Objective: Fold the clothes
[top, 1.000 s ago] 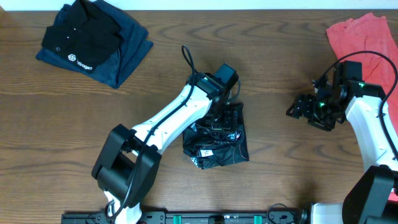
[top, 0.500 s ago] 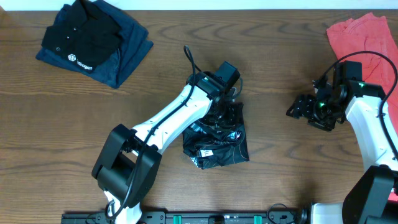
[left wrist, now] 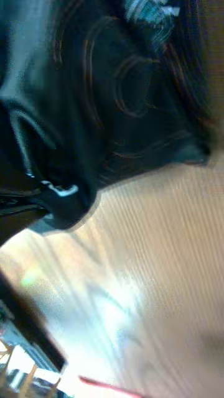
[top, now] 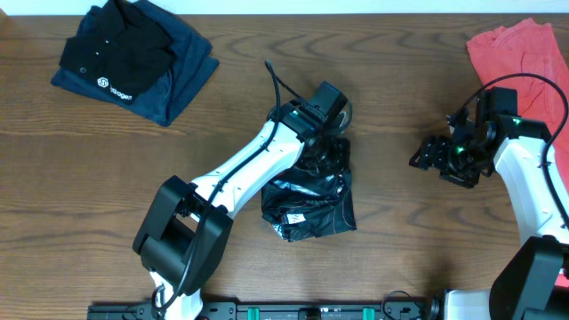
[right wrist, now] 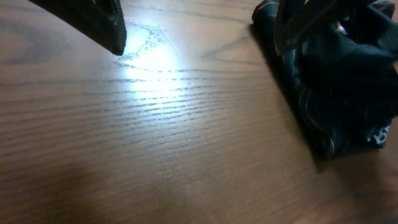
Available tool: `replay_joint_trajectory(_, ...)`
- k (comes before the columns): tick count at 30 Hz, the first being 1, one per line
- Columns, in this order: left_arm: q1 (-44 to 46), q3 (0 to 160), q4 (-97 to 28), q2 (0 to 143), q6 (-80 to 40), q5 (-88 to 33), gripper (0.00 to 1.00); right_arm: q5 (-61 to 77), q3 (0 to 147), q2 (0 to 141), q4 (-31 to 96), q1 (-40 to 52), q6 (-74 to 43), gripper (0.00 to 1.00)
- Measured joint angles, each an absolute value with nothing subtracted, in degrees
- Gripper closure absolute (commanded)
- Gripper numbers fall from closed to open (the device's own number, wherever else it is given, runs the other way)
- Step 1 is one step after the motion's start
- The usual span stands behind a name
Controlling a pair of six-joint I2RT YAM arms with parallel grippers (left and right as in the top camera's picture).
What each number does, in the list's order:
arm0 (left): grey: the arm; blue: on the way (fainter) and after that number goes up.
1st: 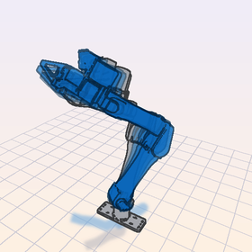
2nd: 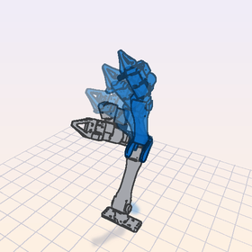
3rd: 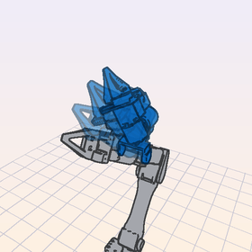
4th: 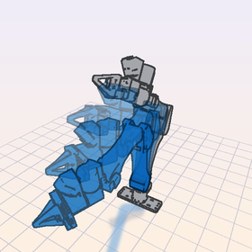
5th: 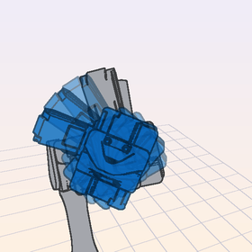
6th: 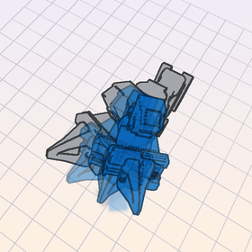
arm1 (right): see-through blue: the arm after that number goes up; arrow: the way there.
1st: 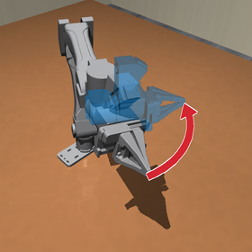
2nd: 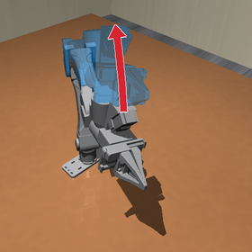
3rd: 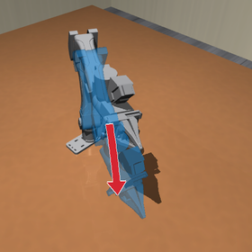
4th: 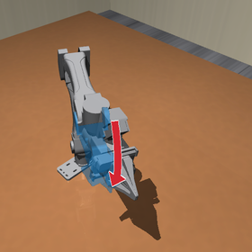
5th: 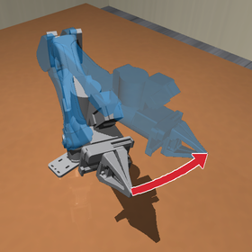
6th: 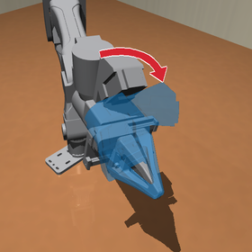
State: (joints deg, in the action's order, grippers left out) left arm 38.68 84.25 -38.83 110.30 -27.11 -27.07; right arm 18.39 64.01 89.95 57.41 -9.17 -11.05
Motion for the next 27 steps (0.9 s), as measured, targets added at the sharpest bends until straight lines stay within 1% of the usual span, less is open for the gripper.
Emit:
replay_joint_trajectory(10,38.68,84.25,-27.27,110.32,-30.02,-26.96,0.94,18.39,64.01,89.95,57.47,-9.17,-11.05,0.27)
replay_joint_trajectory(16,39.57,84.25,-25.36,110.41,-30.24,-23.51,0.94,18.39,64.01,89.95,57.91,-9.17,-11.05,0.28)
replay_joint_trajectory(18,40.38,84.25,-24.64,110.67,-30.24,-22.46,0.92,18.39,64.01,89.95,57.95,-9.17,-11.05,0.28)
replay_joint_trajectory(20,41.36,84.25,-23.51,111.24,-30.13,-21.91,0.83,18.39,64.01,89.95,58.00,-9.17,-11.05,0.28)
replay_joint_trajectory(23,43.27,84.25,-22.22,112.81,-30.33,-21.37,0.67,18.39,64.01,89.95,58.08,-9.17,-11.05,0.28)
replay_joint_trajectory(25,44.42,84.25,-22.20,114.17,-30.26,-21.10,0.50,18.39,64.01,89.97,58.17,-9.17,-11.05,0.28)
replay_joint_trajectory(26,44.97,84.25,-22.33,114.96,-30.46,-21.02,0.46,18.39,64.01,89.95,58.26,-9.17,-11.05,0.28)
replay_joint_trajectory(27,45.32,84.25,-22.59,115.55,-30.63,-20.99,0.44,18.39,64.01,89.97,58.35,-9.17,-11.05,0.28)
